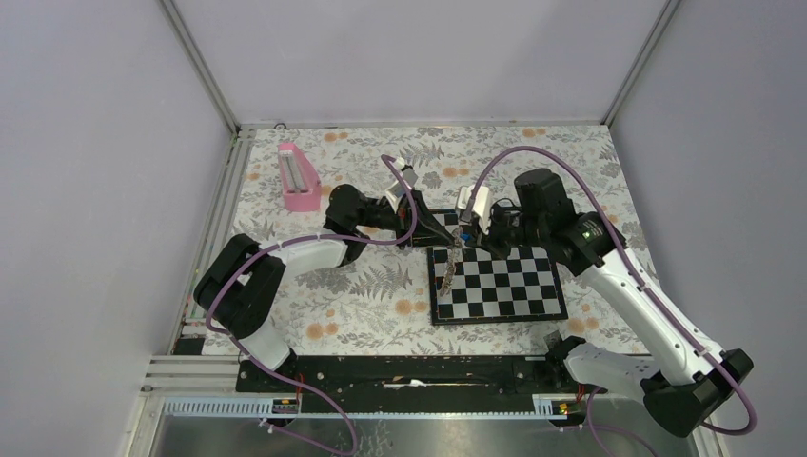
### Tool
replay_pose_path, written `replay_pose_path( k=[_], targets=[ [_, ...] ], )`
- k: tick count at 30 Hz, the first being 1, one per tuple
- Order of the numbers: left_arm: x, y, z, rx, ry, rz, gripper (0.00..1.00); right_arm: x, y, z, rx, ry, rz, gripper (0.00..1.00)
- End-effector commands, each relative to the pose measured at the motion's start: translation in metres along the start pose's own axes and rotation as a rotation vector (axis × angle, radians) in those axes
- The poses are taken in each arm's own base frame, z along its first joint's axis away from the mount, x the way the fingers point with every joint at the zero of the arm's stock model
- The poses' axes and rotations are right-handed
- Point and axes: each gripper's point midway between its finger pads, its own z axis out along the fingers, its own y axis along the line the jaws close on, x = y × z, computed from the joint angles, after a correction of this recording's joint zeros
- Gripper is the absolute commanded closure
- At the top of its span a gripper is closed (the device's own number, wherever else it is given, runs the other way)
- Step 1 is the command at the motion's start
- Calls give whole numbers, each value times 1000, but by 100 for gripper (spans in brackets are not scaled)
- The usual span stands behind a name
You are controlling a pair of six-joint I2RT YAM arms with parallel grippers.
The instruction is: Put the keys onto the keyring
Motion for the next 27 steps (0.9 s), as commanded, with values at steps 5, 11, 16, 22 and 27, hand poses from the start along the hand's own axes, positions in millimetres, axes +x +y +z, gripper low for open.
replay_pose_path(
  k=[5,11,16,22,27],
  targets=[
    [-16,-11,-1,47,-12,112,86,-23,-23,-12,87,1,-108,100],
    [-26,-7,-16,-3,-14,151,59,-30,-28,-8,109,25,-156,100],
    [-34,1,-38,-94,2,178,43,-43,-31,-2,122,43,-206,100],
    [-43,20,-82,-297,33,203,35,-55,-28,19,119,92,-277,100],
    [-52,46,-132,-576,90,171,29,-69,-23,41,101,108,-324,100]
  ],
)
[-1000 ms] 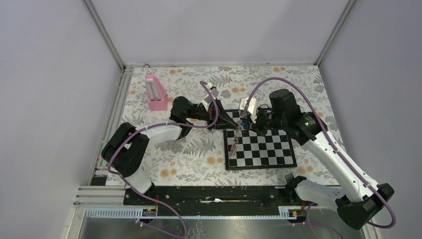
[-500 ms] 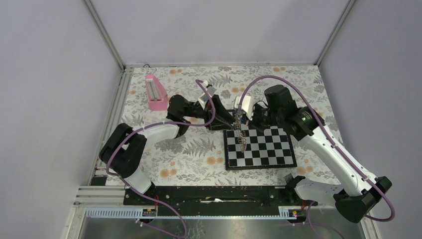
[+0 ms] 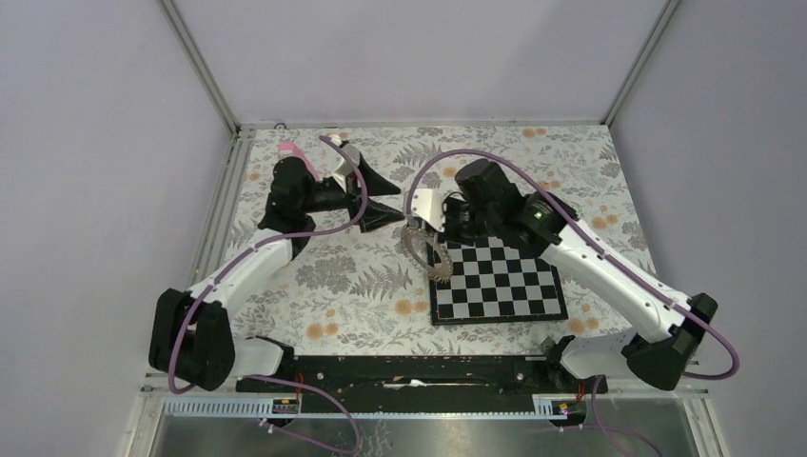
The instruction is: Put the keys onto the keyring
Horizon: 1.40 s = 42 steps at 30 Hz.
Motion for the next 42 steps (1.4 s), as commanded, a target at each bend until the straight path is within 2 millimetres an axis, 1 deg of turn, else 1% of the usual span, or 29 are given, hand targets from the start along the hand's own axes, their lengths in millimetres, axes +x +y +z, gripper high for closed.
replay_pose_path(
  k=[1,3,7,8,13,15,17,20,23,27,30,33,36,42],
  targets=[
    [0,44,-34,-288,104,12,27,-31,-15,5,58,-29,-71,100],
    [-6,60,-52,-411,116,-11,24,-40,-10,16,33,-33,-87,100],
    [-30,93,-95,-667,97,7,14,-58,5,39,-16,-49,-113,100],
    [-38,99,-104,-722,86,19,11,-62,10,45,-29,-51,-119,100],
    [-55,119,-148,-950,51,37,1,-80,33,73,-90,-52,-130,100],
    [-60,125,-162,-1017,34,34,1,-88,39,82,-103,-53,-124,100],
    [-63,130,-171,-1059,29,32,1,-94,43,91,-113,-51,-115,100],
    [-66,132,-176,-1080,23,38,1,-96,44,106,-111,-36,-93,100],
    [-66,131,-175,-1072,9,58,1,-84,39,127,-80,20,-99,100],
    [-61,128,-174,-1058,4,81,1,-55,41,153,-54,108,-129,100],
    [-56,129,-175,-1059,15,101,1,-32,46,168,-51,166,-146,100],
    [-53,129,-176,-1062,20,100,1,-17,45,180,-37,210,-160,100],
    [-53,129,-178,-1068,37,130,1,-4,36,189,-10,246,-154,100],
    [-53,131,-180,-1074,53,153,1,18,10,201,43,294,-138,100]
  ],
)
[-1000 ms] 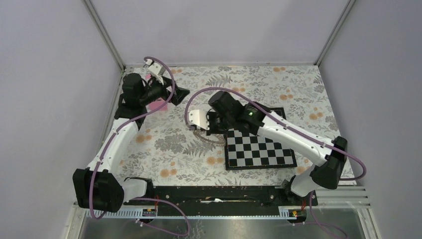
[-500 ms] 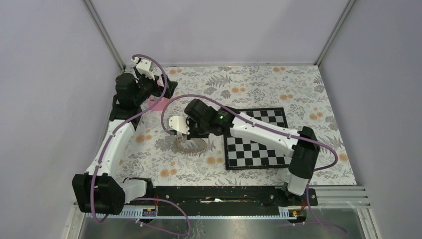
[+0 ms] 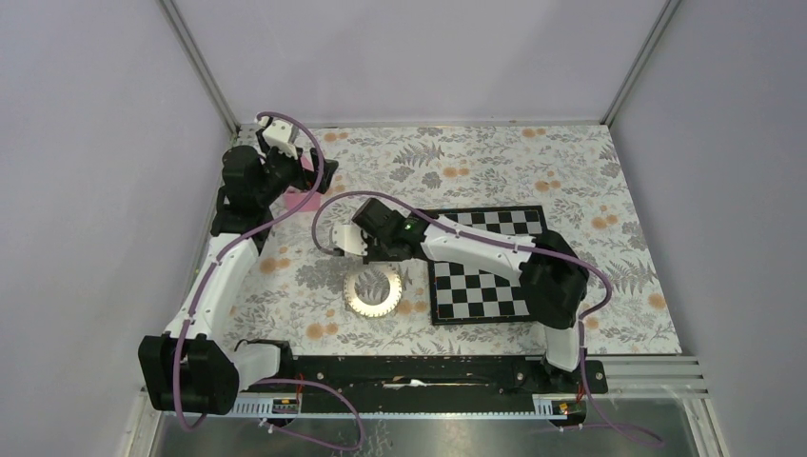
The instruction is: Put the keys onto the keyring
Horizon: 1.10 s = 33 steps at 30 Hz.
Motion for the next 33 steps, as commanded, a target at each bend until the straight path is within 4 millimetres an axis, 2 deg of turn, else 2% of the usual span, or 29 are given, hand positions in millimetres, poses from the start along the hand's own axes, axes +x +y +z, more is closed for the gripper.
replay_pose_path(
  k=[1,7,12,18,25,33],
  targets=[
    [-24,6,-5,-29,-79,71,1,11,-31,9,89,20,12,100],
    [-19,3,-4,-14,-72,75,1,30,-38,30,91,77,11,100],
    [-16,0,-5,4,-65,81,1,45,-32,50,84,107,8,100],
    [-12,-1,-4,12,-57,83,1,62,-33,70,122,155,22,95],
    [-8,-3,-4,23,-51,85,1,86,-43,80,144,210,89,84],
    [-3,1,-3,9,-42,91,1,102,-39,80,134,234,121,70]
  ],
)
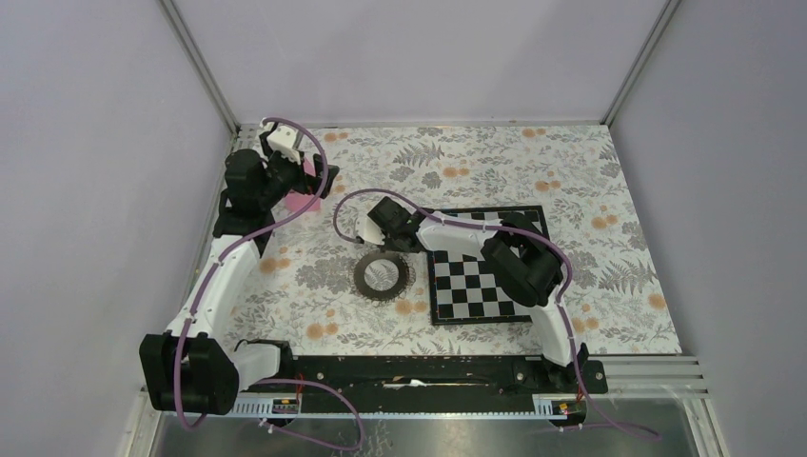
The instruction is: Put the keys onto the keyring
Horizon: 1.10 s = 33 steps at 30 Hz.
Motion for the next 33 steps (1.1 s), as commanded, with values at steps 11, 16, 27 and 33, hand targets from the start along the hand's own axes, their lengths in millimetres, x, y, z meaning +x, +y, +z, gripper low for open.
replay_pose_path(
  k=[11,16,27,33],
  targets=[
    [-16,2,-4,-6,-53,54,1,17,-10,-4,37,31,49,48],
    [-18,6,-3,-23,-52,68,1,25,-14,-11,41,33,65,37],
    [-27,30,0,-153,-73,31,1,6,-41,-57,84,-93,157,20],
    [-35,50,-4,-272,-91,-4,1,5,-74,-90,137,-173,257,7]
  ],
)
